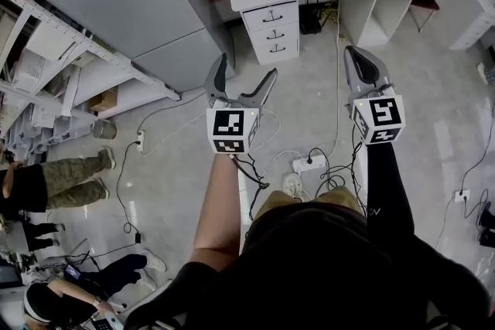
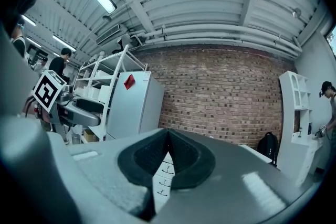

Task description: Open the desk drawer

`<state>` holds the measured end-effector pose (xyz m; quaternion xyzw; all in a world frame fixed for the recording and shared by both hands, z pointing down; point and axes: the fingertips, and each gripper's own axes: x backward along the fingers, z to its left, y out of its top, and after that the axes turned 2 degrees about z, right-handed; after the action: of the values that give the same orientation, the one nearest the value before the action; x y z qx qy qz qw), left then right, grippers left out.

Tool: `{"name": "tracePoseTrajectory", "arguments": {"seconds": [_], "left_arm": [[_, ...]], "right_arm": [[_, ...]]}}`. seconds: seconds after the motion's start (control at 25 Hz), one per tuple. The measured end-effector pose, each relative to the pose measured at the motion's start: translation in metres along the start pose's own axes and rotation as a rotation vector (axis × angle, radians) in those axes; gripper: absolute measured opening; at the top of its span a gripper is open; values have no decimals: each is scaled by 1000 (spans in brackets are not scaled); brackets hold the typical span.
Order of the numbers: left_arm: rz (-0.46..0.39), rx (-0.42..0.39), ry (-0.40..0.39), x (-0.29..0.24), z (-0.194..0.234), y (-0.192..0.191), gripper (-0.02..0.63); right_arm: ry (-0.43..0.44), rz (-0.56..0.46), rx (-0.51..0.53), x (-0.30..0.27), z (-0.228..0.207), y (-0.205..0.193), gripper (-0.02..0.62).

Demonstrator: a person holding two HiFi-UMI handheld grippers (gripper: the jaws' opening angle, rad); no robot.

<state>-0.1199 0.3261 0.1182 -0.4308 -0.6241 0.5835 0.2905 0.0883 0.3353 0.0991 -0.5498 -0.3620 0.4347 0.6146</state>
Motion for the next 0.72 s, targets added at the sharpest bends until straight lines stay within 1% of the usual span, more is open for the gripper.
{"name": "tracePoseTrajectory", "arguments": {"seconds": [0.12,0.36,0.52,0.72], "left_arm": [[-3,-9,-15,-9,11,1,474],[-21,10,-31,-25,27,5,474],[-25,39,-35,-32,28,4,474],[-21,42,-60,-48,28,2,474]], "right_arm": [[-19,-13,6,-14,0,7,0],[-34,-21,26,-32,0,15,0],[-41,-14,32,-32,-3,11,0],[-55,-9,35,-39,-15,9,0]]}}
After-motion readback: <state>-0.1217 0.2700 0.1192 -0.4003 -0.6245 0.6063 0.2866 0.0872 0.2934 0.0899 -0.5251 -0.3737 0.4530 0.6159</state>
